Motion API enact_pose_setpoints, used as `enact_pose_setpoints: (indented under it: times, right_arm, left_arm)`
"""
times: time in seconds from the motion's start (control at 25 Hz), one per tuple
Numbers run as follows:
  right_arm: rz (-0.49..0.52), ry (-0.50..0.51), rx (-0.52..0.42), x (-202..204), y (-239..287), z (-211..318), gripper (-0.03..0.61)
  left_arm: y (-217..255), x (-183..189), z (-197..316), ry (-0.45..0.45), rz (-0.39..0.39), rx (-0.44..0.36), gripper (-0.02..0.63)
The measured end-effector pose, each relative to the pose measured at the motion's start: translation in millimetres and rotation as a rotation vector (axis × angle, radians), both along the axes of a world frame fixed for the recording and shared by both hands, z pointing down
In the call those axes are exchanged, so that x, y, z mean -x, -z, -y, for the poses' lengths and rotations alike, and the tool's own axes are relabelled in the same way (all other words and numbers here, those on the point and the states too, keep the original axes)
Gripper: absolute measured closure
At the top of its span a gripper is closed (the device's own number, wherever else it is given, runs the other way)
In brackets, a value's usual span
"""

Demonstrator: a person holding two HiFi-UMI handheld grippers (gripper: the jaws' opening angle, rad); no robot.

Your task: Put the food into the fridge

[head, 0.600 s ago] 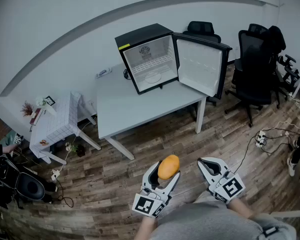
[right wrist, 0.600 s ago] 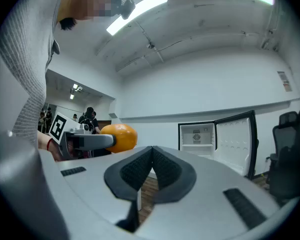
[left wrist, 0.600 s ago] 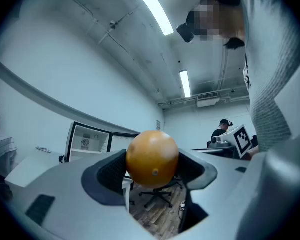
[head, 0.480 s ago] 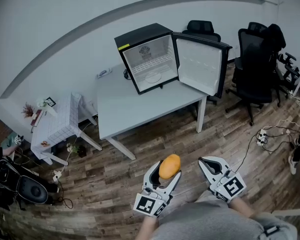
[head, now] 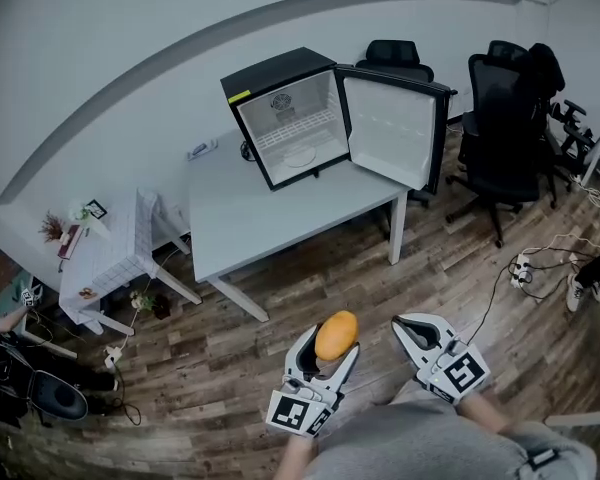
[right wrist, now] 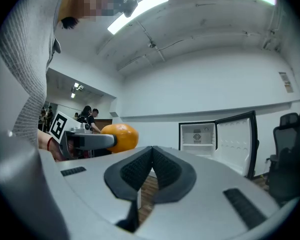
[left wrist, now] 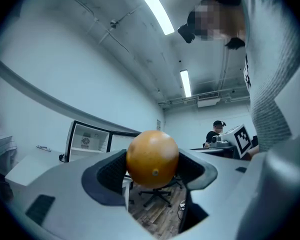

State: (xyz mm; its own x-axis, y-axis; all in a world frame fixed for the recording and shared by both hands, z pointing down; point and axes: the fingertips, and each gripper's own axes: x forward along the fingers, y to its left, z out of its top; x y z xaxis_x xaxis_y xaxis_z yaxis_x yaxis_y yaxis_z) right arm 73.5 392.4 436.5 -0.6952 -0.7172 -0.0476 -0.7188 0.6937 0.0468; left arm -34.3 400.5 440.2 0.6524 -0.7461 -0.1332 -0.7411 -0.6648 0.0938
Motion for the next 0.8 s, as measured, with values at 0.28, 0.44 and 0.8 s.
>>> enact_pose_setpoints:
  times: [0.28, 0.44, 0.8]
  right_arm:
    - [0.007, 0.010, 0.004, -2.5, -0.8, -3.3, 0.566]
    - [0.038, 0.009, 0.019, -2.7, -0.5, -4.8, 0.566]
    - [0.031, 0.014, 0.026, 1.7, -4.2, -9.8, 0.566]
  left_arm:
    - [1.5, -4.6, -2.0, -0.009, -0.010, -0.004, 0.296]
    - [2.6, -4.4, -4.6, -0.012, -0.007, -0.004, 0.296]
    - [2.3, -4.5, -9.0, -0.022, -0.005, -0.001, 0.296]
